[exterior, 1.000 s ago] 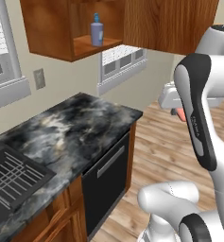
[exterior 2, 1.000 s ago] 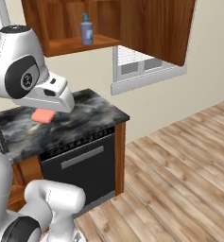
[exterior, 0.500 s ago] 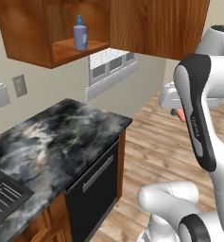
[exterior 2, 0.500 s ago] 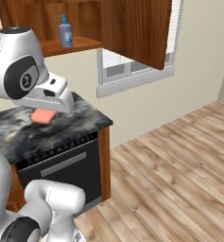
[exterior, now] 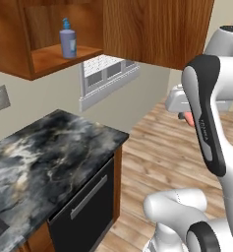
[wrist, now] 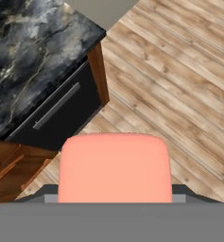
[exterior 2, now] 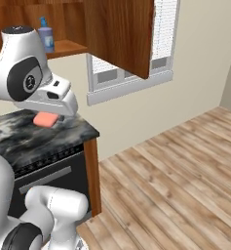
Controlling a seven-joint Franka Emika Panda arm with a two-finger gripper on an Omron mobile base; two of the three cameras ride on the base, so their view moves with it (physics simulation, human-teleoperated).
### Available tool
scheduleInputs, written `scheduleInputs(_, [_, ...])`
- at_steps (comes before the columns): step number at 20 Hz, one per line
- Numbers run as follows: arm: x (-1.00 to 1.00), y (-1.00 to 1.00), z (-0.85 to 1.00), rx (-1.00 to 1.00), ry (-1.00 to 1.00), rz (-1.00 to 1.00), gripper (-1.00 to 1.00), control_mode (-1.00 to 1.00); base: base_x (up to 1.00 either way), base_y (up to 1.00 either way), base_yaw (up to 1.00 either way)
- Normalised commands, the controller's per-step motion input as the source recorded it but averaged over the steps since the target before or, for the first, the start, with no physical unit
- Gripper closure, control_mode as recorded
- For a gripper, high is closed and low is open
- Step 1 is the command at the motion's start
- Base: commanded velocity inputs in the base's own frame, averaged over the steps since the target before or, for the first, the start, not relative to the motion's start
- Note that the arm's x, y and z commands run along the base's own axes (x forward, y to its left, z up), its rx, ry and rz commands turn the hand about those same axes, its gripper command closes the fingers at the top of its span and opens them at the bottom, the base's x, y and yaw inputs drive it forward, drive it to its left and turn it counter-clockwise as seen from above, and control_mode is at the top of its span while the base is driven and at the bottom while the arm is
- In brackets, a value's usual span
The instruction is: Pick up the bar soap and soap dispenser from the sink, and place them back in the cabinet, and close the cabinet door.
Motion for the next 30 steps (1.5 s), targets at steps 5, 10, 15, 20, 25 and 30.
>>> scheduleInputs(5, [0.0,0.0,0.0,0.0,0.0,0.0,1.0,1.0,0.29,0.13,0.03])
scheduleInputs(10, [0.0,0.0,0.0,0.0,0.0,0.0,1.0,1.0,0.35,0.21,0.08])
scheduleInputs(15, [0.0,0.0,0.0,0.0,0.0,0.0,1.0,1.0,0.38,0.25,0.1])
scheduleInputs(20, [0.0,0.0,0.0,0.0,0.0,0.0,1.0,1.0,0.43,0.14,0.14])
scheduleInputs(25, [0.0,0.0,0.0,0.0,0.0,0.0,1.0,1.0,0.38,0.01,0.16])
scheduleInputs(30, [0.0,0.0,0.0,0.0,0.0,0.0,1.0,1.0,0.41,-0.02,0.17])
